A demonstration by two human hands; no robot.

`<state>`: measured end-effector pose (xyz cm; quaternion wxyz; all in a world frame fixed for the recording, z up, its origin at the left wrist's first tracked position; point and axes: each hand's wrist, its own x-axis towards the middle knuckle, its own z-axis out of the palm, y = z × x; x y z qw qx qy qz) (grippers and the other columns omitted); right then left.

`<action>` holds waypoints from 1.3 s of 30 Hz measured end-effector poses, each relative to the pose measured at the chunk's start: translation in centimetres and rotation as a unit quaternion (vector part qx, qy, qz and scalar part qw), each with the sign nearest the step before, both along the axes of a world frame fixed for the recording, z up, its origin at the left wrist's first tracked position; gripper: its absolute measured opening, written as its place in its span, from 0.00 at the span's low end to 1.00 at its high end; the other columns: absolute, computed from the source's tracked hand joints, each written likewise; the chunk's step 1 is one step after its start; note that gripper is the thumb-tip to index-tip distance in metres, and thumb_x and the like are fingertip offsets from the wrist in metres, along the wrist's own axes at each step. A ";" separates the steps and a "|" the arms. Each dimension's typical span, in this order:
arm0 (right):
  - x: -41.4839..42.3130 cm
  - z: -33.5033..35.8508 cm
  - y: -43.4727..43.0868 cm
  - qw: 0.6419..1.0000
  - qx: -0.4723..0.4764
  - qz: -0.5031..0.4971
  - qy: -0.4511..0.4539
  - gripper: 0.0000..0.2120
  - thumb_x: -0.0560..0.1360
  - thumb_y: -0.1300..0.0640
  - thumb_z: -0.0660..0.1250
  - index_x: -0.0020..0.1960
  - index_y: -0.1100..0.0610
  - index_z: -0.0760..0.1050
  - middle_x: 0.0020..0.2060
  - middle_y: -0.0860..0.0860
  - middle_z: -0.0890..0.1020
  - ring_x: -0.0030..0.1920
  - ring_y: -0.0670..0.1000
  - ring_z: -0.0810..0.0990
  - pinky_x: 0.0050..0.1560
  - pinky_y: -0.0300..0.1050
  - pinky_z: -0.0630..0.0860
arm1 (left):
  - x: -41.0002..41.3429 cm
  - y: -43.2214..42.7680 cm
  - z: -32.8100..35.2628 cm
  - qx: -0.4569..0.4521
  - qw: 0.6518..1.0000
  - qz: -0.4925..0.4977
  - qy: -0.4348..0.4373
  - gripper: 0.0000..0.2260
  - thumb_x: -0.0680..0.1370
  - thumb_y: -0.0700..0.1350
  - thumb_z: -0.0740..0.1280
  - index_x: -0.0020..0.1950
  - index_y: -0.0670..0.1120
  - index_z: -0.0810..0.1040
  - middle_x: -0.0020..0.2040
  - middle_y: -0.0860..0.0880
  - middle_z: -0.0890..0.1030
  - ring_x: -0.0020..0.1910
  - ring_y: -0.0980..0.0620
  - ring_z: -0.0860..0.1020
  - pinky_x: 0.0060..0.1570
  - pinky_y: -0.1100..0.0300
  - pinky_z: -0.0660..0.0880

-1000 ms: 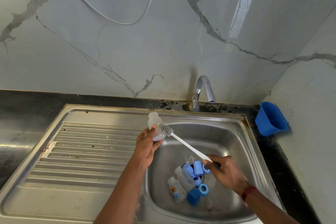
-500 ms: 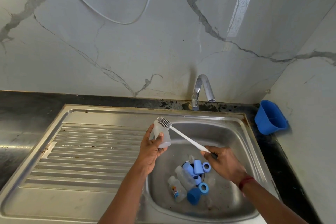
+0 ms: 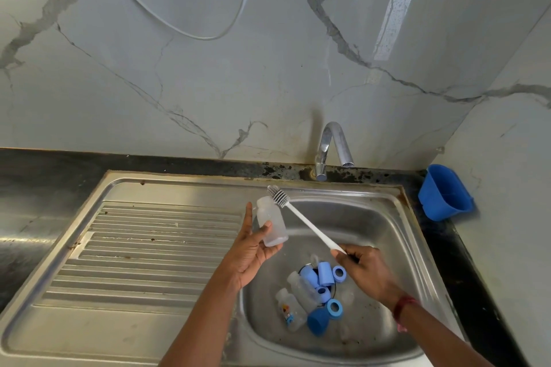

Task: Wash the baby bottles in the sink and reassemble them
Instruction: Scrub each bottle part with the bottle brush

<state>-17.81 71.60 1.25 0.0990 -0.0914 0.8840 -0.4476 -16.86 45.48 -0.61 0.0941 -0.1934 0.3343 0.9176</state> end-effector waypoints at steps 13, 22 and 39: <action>0.0 -0.7 0.4 1.000 -0.001 0.004 0.015 0.14 0.79 0.54 0.68 0.43 0.67 0.78 0.24 0.44 0.64 0.27 0.43 0.61 0.29 0.36 0.62 | -0.7 -0.6 0.5 -0.333 0.938 -0.081 0.047 0.45 0.58 0.35 0.83 0.66 0.61 0.67 0.64 0.44 0.74 0.61 0.44 0.76 0.45 0.55 0.82; -1.6 1.6 3.1 0.988 0.117 0.090 0.048 0.10 0.79 0.45 0.65 0.52 0.48 0.82 0.25 0.46 0.75 0.26 0.45 0.72 0.30 0.35 0.70 | -2.4 -2.3 0.5 -0.627 0.773 0.012 0.094 0.48 0.56 0.45 0.85 0.71 0.50 0.67 0.64 0.52 0.71 0.60 0.51 0.73 0.51 0.59 0.76; -3.4 4.5 1.4 0.932 0.270 0.163 0.179 0.17 0.80 0.43 0.62 0.62 0.51 0.79 0.31 0.45 0.80 0.31 0.44 0.78 0.36 0.39 0.77 | -2.6 -2.2 -0.1 -0.687 0.719 -0.053 0.096 0.49 0.54 0.45 0.84 0.72 0.48 0.66 0.63 0.52 0.71 0.58 0.53 0.72 0.52 0.61 0.70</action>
